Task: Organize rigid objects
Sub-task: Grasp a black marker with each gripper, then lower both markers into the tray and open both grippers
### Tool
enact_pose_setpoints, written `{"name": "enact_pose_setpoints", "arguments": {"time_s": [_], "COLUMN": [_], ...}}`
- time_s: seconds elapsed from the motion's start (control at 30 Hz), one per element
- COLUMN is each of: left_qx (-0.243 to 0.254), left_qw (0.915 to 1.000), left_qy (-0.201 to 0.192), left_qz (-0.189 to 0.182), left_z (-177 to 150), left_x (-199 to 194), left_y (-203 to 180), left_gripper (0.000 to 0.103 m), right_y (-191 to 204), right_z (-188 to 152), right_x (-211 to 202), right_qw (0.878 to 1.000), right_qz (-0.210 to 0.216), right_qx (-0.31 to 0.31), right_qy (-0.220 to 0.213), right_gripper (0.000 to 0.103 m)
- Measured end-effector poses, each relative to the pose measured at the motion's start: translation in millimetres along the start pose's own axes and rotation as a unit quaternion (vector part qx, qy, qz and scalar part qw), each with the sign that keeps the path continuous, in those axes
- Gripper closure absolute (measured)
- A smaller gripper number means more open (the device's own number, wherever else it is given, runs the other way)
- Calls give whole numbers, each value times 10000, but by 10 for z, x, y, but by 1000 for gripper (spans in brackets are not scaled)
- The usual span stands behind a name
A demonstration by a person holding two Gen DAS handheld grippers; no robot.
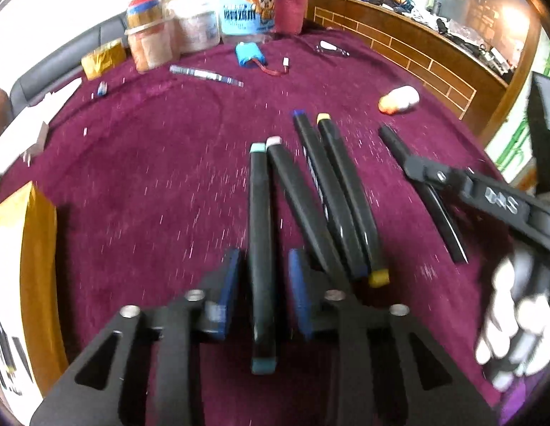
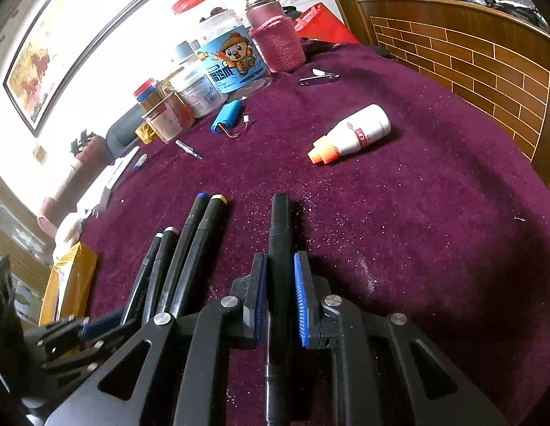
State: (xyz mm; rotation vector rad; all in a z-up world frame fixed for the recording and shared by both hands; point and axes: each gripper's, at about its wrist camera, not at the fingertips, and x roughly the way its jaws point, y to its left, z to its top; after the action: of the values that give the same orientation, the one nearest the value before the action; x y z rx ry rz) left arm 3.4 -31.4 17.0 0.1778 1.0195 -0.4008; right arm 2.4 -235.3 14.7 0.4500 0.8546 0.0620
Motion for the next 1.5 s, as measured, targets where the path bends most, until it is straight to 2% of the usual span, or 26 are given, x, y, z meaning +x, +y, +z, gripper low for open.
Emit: {"name": "enact_pose_setpoints", "arguments": {"time_s": [0.07, 0.1, 0.13, 0.17, 0.2, 0.33, 0.43, 0.53, 0.67, 0.8, 0.9, 1.07, 1.2, 1.37, 1.5], "left_qx": [71, 126, 180, 205, 176, -117, -390, -750, -1169, -1784, -2161, -2645, -3126, -3552, -3595], "left_qw": [9998, 9993, 9987, 9982, 9983, 9990, 9960, 9890, 9764, 9577, 9477, 9399, 9317, 9222, 9224], "left_qy": [-106, -199, -317, -422, -446, -401, -617, -870, -1193, -1475, -1645, -1751, -1576, -1224, -1081], "left_qz": [169, 277, 365, 363, 324, -167, -513, -936, -1370, -1708, -1677, -1267, -968, -913, -910], "left_z": [74, 106, 128, 124, 119, -2, -129, -286, -504, -764, -974, -1327, -1607, -1815, -1855], "left_x": [67, 105, 140, 151, 147, 2, -247, -553, -923, -1217, -1409, -1609, -1546, -1298, -1190], "left_y": [-69, -109, -129, -149, -124, 4, 134, 313, 570, 969, 1272, 1711, 2029, 2208, 2230], "left_gripper": [67, 70, 76, 91, 91, 91, 91, 91, 91, 91, 91, 90, 90, 90, 90], "right_y": [-2, 0, 6, 14, 18, 85, 156, 220, 507, 921, 1277, 1860, 2288, 2724, 2927], "right_z": [-3, -2, -4, -6, -6, -2, -19, -89, -151, -209, -289, -507, -726, -1004, -1135], "right_x": [-3, -1, -1, -1, 2, 14, 8, -95, -324, -421, -392, -201, -15, 197, 327], "right_qw": [10000, 10000, 10000, 10000, 10000, 9996, 9991, 9991, 9964, 9894, 9806, 9629, 9542, 9453, 9435], "right_qz": [6, 1, -12, -30, -46, -191, -134, 240, 717, 1276, 1719, 2264, 2339, 2316, 2196], "right_qx": [10, 6, -3, -16, -30, -208, -370, -221, -349, -542, -669, -851, -1078, -1307, -1438], "right_qy": [-5, -6, -7, -10, -10, 24, 142, 264, 270, 428, 664, 1199, 1523, 1888, 2022], "right_gripper": [89, 89, 89, 89, 89, 89, 90, 90, 90, 90, 90, 90, 89, 89, 89]}}
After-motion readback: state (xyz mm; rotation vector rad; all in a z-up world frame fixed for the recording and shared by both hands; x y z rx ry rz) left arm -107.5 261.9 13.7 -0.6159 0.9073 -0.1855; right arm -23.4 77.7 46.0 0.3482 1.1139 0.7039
